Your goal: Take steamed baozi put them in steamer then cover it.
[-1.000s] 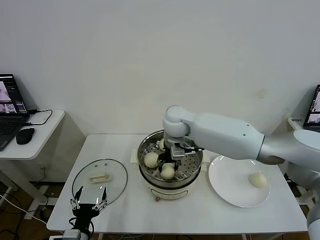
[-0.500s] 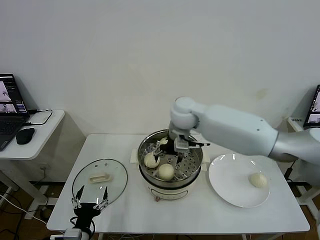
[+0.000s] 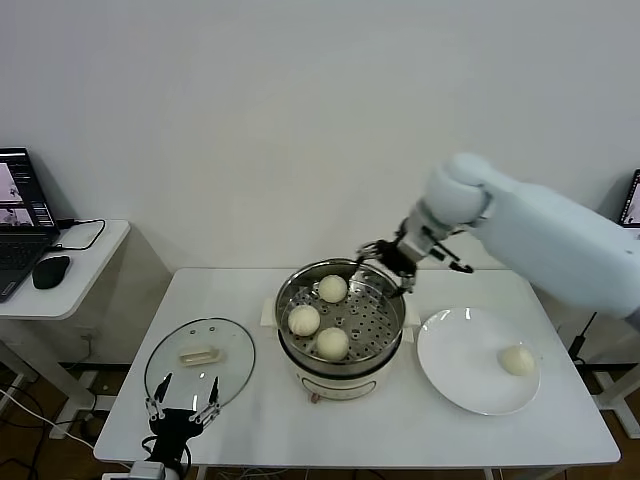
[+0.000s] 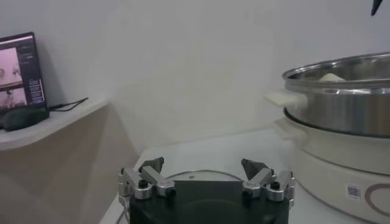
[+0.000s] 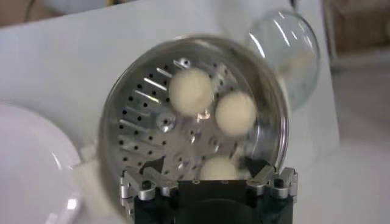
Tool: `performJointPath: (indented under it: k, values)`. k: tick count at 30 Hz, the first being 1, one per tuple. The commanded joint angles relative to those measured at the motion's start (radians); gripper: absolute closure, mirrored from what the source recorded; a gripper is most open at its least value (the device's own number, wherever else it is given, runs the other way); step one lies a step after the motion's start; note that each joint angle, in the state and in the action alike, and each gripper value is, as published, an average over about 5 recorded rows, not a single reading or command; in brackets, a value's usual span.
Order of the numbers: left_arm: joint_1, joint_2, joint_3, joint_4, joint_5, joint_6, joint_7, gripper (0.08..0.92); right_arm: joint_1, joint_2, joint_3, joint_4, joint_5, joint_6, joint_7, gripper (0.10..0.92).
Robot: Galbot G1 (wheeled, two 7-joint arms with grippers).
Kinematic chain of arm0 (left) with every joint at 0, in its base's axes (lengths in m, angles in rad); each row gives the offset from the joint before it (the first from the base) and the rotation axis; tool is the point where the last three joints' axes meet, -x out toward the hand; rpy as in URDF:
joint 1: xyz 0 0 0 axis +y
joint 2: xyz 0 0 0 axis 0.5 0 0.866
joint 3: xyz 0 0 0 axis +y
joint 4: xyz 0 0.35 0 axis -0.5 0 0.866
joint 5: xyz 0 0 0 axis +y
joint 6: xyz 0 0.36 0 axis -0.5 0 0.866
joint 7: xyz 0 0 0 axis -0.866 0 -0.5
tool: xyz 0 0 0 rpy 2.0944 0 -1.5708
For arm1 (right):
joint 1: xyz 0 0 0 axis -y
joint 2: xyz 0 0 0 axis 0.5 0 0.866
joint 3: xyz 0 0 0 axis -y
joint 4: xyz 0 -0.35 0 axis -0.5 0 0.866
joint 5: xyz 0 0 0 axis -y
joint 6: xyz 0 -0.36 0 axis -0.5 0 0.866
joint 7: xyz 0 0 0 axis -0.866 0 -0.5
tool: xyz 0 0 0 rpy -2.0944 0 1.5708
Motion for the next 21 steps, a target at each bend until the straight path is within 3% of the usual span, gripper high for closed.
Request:
performJointPath:
  k: [1, 13, 21]
  values:
    - [0.005, 0.003, 0.011, -0.003, 0.004, 0.001, 0.001, 0.177, -0.193, -0.256, 0.21, -0.021, 0.0, -0.349, 0.02, 0.203]
    - [0.027, 0.017, 0.015, -0.029, -0.001, 0.005, 0.002, 0.177, -0.565, -0.292, 0.45, -0.053, -0.108, -0.386, -0.001, 0.203]
    - [0.032, 0.024, 0.016, -0.039, -0.002, 0.01, 0.005, 0.177, -0.647, -0.263, 0.497, -0.091, -0.172, -0.364, -0.013, 0.203]
